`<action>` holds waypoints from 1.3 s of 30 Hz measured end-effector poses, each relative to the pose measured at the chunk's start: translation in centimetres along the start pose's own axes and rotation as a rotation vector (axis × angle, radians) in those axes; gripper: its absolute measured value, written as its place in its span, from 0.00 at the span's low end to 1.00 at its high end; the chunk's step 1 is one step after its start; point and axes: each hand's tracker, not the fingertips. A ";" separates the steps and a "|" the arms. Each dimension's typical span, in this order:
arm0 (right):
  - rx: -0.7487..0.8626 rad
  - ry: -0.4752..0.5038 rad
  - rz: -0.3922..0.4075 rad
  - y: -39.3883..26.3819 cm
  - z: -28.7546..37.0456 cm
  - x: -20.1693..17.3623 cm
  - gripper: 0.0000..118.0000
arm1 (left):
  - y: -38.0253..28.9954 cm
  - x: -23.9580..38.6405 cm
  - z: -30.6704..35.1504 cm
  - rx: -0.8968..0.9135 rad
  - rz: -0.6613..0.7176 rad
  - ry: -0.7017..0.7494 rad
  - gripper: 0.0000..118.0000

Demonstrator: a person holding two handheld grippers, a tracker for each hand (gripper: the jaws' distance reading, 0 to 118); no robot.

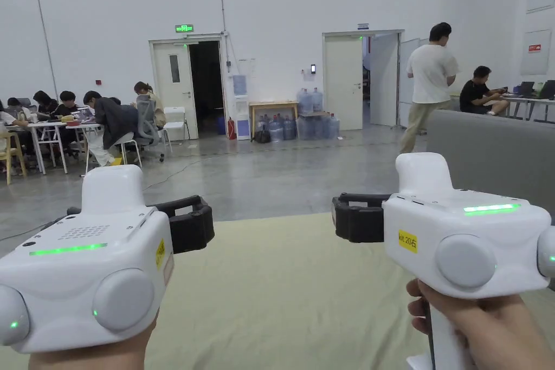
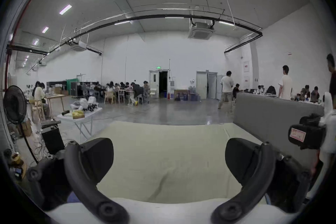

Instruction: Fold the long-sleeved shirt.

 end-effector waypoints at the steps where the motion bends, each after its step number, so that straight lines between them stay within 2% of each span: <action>1: -0.008 -0.009 0.007 -0.1 -0.1 -0.2 1.00 | -0.1 -0.1 -0.3 -0.004 0.002 0.001 0.99; 8: 0.015 0.035 -0.004 0.0 0.4 -0.6 1.00 | -0.3 -0.4 -0.4 -0.017 -0.008 0.006 0.99; 15: 0.031 0.023 0.025 0.0 0.8 -1.8 1.00 | -0.5 -0.5 -0.5 -0.023 -0.014 -0.021 0.99; 17: 0.030 0.036 0.021 0.1 0.8 -1.8 1.00 | -0.9 -0.3 -0.5 -0.075 0.016 -0.021 0.99; 26: 0.041 0.044 -0.015 0.2 0.9 -1.6 1.00 | -0.9 0.2 -0.7 -0.051 -0.024 -0.026 0.99; 39: 0.042 0.065 -0.019 0.2 1.0 -1.7 1.00 | -0.9 0.5 -0.8 -0.060 -0.032 -0.042 0.99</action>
